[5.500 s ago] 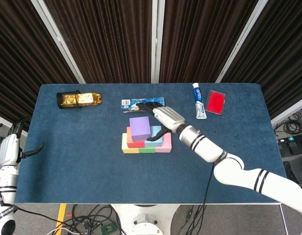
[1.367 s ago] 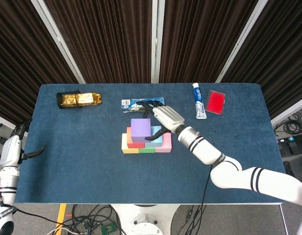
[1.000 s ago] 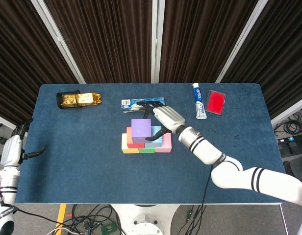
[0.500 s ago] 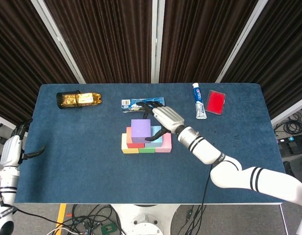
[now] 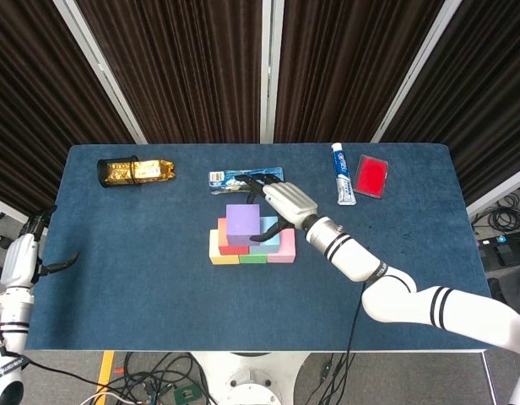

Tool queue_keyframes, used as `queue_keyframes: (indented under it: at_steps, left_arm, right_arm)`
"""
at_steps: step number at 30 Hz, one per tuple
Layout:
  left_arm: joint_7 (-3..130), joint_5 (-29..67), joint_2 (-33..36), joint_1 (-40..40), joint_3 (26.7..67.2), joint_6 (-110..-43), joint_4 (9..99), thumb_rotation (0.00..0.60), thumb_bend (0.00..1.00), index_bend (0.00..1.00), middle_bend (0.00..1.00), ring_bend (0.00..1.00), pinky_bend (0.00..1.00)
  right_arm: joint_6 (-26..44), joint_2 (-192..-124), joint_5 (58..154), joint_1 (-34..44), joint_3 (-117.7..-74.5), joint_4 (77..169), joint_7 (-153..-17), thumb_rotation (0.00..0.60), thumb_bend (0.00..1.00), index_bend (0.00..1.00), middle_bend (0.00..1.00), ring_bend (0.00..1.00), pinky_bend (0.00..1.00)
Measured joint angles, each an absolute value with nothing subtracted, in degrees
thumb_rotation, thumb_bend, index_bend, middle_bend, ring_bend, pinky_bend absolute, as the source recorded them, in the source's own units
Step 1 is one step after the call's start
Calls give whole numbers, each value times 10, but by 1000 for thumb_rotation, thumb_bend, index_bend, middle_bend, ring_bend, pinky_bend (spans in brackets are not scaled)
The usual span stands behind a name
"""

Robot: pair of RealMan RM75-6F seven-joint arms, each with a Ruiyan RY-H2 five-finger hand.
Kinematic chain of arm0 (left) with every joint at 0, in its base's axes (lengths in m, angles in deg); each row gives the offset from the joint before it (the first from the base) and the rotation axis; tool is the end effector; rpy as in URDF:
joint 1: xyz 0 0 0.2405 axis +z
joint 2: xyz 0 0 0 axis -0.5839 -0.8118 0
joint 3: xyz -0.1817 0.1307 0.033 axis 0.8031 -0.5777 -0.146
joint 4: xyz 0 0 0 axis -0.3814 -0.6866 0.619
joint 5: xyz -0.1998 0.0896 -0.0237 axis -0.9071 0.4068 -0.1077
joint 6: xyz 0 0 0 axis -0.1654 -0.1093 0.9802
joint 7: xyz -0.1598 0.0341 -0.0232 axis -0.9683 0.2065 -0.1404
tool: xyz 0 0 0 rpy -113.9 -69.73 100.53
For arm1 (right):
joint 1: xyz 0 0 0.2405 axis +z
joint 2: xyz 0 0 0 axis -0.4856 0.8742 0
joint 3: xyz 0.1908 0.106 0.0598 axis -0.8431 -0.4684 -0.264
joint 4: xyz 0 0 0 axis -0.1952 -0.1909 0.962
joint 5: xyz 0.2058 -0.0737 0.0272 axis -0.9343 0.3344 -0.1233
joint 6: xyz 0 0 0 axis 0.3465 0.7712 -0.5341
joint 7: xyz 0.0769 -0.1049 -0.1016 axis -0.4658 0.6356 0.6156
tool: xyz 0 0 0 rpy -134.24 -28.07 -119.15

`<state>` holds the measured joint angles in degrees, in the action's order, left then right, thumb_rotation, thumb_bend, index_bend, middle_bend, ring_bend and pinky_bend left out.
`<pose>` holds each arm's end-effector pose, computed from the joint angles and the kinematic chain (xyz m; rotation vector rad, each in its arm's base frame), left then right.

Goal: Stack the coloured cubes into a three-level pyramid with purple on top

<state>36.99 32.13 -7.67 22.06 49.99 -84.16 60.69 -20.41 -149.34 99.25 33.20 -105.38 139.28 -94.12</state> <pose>-0.3114 0.2799 0.1135 -1.0938 -1.2845 -1.2029 0.0094 -0.3958 0.0138 1.9970 -1.3595 1.2230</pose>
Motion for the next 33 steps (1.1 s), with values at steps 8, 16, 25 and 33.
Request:
queue_keyframes:
  at_steps: [8, 16, 25, 33]
  left_arm:
    - [370, 322, -77, 221, 500, -842, 608, 600, 222, 97, 89, 1, 93]
    - [370, 321, -77, 221, 500, -843, 609, 600, 222, 96, 89, 0, 93]
    - [371, 323, -79, 221, 500, -844, 612, 600, 221, 96, 89, 1, 93]
    - [382, 324, -82, 220, 501, -848, 618, 600, 221, 97, 89, 1, 93]
  right_arm:
    - [-211, -1490, 1003, 329, -1053, 1395, -952, 600, 48, 0, 247, 0, 0]
    - [-220, -1488, 1023, 326, -1054, 1394, -968, 600, 37, 0, 125, 0, 0]
    - [-228, -1477, 1038, 321, -1055, 1402, -985, 600, 21, 0, 82, 0, 0]
    - [-211, -1427, 1068, 293, -1063, 1440, -1005, 600, 3, 0, 27, 0, 0]
